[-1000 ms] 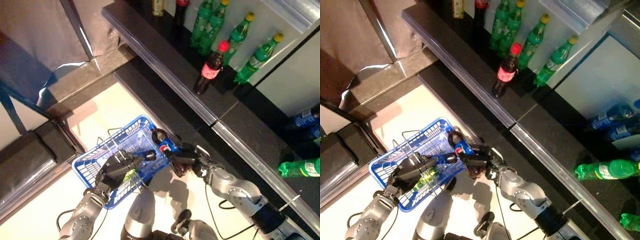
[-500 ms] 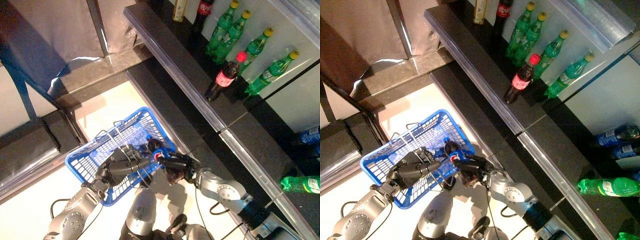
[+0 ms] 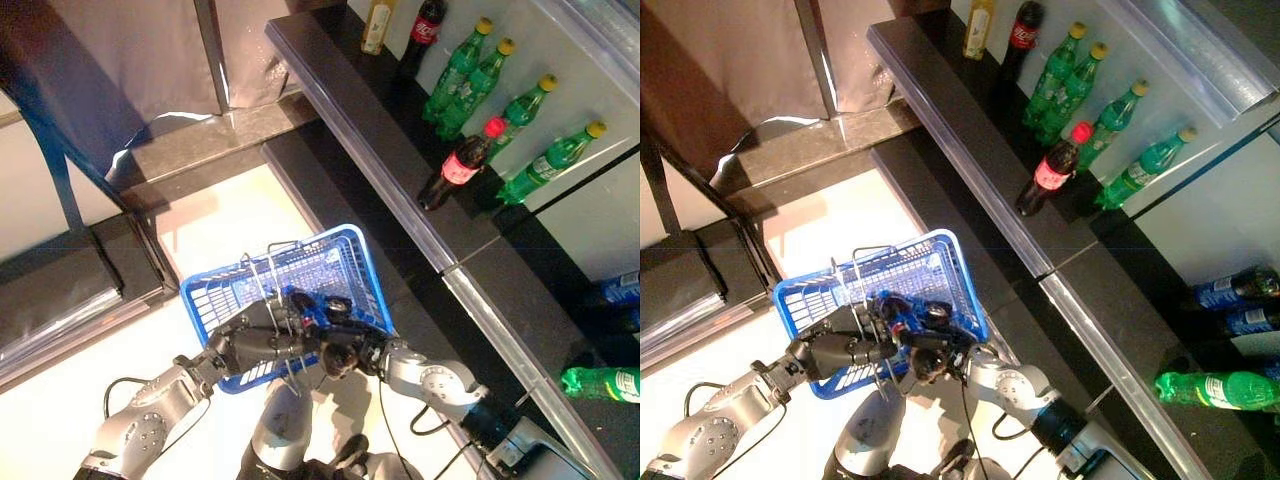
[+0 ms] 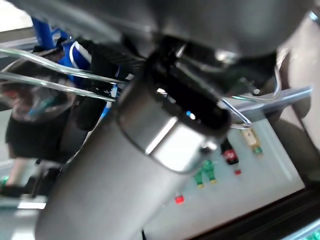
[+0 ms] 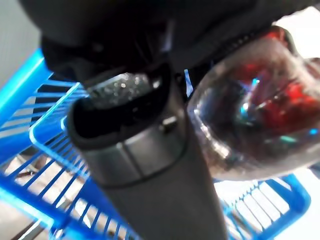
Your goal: Pick up the drink and place into the basket.
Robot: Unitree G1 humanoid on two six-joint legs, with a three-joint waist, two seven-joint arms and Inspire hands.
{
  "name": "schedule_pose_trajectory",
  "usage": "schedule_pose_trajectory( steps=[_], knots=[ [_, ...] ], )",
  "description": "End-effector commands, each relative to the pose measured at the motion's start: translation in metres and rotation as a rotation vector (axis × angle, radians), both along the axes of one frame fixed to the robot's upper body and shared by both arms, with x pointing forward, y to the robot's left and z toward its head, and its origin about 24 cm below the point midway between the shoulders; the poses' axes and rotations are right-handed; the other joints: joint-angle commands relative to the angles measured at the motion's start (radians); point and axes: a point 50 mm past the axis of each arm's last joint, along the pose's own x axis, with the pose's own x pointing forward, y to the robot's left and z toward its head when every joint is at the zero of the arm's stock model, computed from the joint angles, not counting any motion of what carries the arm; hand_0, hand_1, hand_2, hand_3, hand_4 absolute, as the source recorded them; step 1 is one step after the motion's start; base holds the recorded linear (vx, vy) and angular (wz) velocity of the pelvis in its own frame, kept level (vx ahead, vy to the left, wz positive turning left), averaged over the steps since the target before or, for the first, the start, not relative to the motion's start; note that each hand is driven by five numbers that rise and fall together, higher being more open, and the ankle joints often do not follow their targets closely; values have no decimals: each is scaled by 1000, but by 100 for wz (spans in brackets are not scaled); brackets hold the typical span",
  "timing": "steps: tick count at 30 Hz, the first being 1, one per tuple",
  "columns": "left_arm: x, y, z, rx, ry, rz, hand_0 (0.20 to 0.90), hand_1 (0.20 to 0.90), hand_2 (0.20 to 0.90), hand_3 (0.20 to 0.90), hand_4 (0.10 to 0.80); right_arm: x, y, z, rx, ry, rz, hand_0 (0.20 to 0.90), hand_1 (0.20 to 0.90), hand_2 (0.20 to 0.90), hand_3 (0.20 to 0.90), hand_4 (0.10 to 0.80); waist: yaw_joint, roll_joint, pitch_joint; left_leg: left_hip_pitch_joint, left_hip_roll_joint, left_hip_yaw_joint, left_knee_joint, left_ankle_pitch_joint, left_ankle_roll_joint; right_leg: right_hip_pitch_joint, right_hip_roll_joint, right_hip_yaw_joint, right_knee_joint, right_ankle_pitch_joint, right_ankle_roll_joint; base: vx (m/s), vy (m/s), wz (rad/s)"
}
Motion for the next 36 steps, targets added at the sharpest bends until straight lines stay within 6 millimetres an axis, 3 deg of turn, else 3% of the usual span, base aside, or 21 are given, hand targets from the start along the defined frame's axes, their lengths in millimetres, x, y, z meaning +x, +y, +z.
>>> schedule_pose_trajectory(
  steps=[1,5,13,23,32,36],
  knots=[
    [-19,-61,103,-291,-568,-509,300,300,300,200,100,6,32,22,133,-25,61,300,300,300,200,100,-3,-6,-219,-26,-23,-26,64,-27,8,-1,53,-10,14,74,-65,45,-10,1],
    [-26,-72,101,-319,-509,-644,300,300,300,200,100,9,32,8,71,40,39,300,300,300,200,100,9,-13,-220,-22,-23,-29,63,-28,11,8,56,-13,7,80,-62,51,-7,1],
    [-35,-89,91,-341,-447,-829,300,300,300,200,100,18,41,0,-1,99,49,300,300,300,200,100,27,-11,-216,-24,-24,-30,74,-33,15,18,56,-13,2,89,-58,48,2,8],
    [-34,-102,89,-321,-396,-912,300,300,300,200,100,45,50,15,64,107,12,300,300,300,200,100,45,-10,-216,-32,-20,-24,87,-32,16,20,54,-21,5,103,-45,57,-4,2],
    [-34,-100,88,-331,-362,-900,300,300,300,200,100,64,58,34,325,89,-184,300,300,300,200,100,73,5,-208,-42,-12,-22,105,-36,14,23,47,-39,27,95,-45,55,8,1],
    [-34,-97,88,-338,-347,-897,300,300,300,200,100,67,57,34,320,73,-220,300,300,300,200,100,80,7,-208,-44,-10,-22,108,-35,15,19,43,-43,38,94,-43,65,4,11]
  ],
)
